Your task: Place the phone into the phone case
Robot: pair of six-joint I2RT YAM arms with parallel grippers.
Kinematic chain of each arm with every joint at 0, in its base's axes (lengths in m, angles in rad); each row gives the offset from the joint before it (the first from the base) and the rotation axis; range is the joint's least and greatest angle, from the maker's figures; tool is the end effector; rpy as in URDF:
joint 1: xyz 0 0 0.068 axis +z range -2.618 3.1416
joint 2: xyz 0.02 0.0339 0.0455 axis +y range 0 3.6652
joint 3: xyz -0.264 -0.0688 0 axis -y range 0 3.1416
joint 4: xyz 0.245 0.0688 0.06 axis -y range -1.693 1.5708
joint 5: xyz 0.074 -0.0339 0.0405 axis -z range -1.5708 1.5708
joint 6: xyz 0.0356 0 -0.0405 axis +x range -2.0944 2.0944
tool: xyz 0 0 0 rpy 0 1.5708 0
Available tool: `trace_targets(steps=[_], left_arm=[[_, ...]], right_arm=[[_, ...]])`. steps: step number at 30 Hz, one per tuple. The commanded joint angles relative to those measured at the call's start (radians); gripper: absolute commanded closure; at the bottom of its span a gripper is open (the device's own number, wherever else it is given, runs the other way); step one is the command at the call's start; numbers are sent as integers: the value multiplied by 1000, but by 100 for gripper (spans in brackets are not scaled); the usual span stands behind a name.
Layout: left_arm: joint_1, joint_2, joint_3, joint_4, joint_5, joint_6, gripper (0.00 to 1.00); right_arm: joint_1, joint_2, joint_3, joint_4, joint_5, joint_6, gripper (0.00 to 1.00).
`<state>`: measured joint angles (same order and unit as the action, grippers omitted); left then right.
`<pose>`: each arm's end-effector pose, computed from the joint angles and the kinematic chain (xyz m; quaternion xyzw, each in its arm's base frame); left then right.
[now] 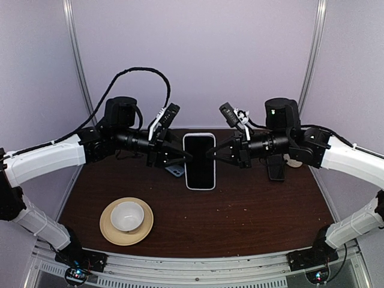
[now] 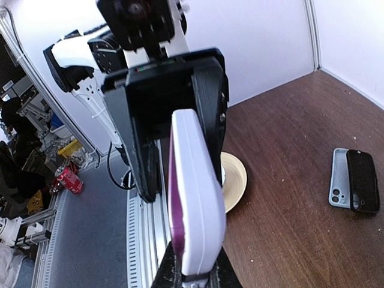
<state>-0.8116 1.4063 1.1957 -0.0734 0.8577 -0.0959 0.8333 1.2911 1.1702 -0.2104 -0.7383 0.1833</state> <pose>0.2023 -0.2523 0.3541 0.4885 0.5941 -0.5382 0.3446 0.1789 0.2326 0.3646 -0.4410 0.6525 0.5202 0.3303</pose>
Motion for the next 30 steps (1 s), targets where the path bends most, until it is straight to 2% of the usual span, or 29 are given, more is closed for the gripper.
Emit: trace_targets(steps=[1,3,5,6,8,9,11,12,15,24,26,30], left_arm=[[-9,16,-25,123,11,-52,57],[-14,22,-24,133,15,-63,68],[-17,24,-25,139,9,-70,92],[-16,23,-26,144,2,-71,100],[-17,17,-30,150,-7,-73,100],[-17,16,-31,155,-5,-73,100],[-16,9,-36,164,-2,-76,100],[-17,5,-40,173,-2,-81,100],[-16,-3,-51,202,-11,-92,100],[-17,3,-51,230,-18,-113,100],[-16,4,-51,232,-20,-113,100],[-17,4,-51,233,-19,-117,100]], right_arm=[[-5,-61,13,157,16,45,100],[-5,-62,12,162,27,45,100],[-5,-62,11,167,31,45,100],[-5,-61,10,167,31,46,100],[-5,-57,8,153,34,49,100],[-5,-56,8,135,36,49,93],[-8,-52,4,96,39,48,65],[-9,-53,1,80,40,45,59],[-14,-62,-43,65,53,51,54],[-16,-31,-116,114,-22,131,56],[-17,-9,-120,149,-54,158,65],[-17,8,-130,202,-77,179,91]])
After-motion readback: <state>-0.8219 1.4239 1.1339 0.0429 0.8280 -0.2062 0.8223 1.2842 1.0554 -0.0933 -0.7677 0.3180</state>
